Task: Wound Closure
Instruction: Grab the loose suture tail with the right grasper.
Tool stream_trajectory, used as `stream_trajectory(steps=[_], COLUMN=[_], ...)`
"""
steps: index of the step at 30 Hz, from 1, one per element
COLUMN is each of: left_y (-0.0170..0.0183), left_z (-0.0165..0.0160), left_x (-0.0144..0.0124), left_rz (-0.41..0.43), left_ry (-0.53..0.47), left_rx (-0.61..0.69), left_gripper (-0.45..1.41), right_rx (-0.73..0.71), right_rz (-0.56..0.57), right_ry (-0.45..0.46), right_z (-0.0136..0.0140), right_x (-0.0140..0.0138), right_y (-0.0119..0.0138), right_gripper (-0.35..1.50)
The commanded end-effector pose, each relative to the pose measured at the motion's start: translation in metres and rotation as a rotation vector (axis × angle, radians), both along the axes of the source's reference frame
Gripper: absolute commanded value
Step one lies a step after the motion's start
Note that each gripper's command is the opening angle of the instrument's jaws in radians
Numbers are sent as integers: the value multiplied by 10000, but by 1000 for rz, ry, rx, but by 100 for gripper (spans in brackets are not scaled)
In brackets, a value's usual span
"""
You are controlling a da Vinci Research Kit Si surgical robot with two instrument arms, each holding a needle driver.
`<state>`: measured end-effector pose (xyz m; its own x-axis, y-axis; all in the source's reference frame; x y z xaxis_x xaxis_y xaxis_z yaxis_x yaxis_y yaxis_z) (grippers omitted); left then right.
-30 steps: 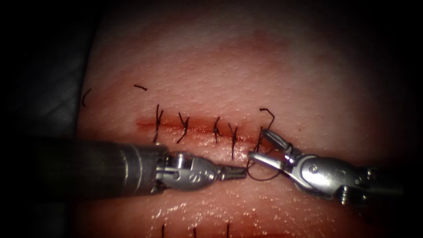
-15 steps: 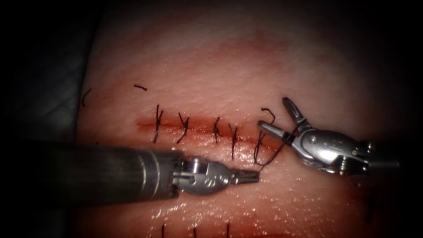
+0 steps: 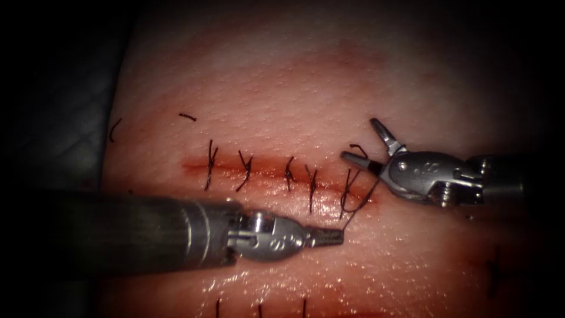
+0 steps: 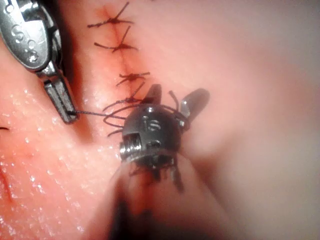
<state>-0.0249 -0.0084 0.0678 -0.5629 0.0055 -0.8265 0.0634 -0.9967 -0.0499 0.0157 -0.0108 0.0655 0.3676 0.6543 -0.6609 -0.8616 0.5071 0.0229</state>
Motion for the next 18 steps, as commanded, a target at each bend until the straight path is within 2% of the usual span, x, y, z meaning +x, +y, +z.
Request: stream_trajectory(steps=[1, 3, 5, 10, 15, 17, 18], left_y=[-2, -2, -3, -4, -4, -5, -4], left_z=[6, 6, 5, 5, 5, 5, 5], left_x=[-6, -5, -3, 0, -1, -1, -1], left_rz=[2, 6, 4, 9, 8, 11, 11], left_ry=[1, 2, 1, 1, 2, 3, 3], left_rx=[0, 1, 6, 7, 7, 8, 8], left_gripper=[-45, -45, -45, -45, -45, -45, -45], right_rx=[15, 25, 42, 57, 69, 76, 78], right_rz=[-21, -36, -62, -87, -113, -120, -124], right_ry=[-6, -11, -20, -40, -61, -64, -67], right_z=[8, 10, 14, 20, 27, 29, 30], right_x=[16, 20, 25, 25, 25, 26, 27], right_y=[0, 0, -1, -5, -8, -10, -12], right_gripper=[44, 39, 22, 21, 31, 24, 14])
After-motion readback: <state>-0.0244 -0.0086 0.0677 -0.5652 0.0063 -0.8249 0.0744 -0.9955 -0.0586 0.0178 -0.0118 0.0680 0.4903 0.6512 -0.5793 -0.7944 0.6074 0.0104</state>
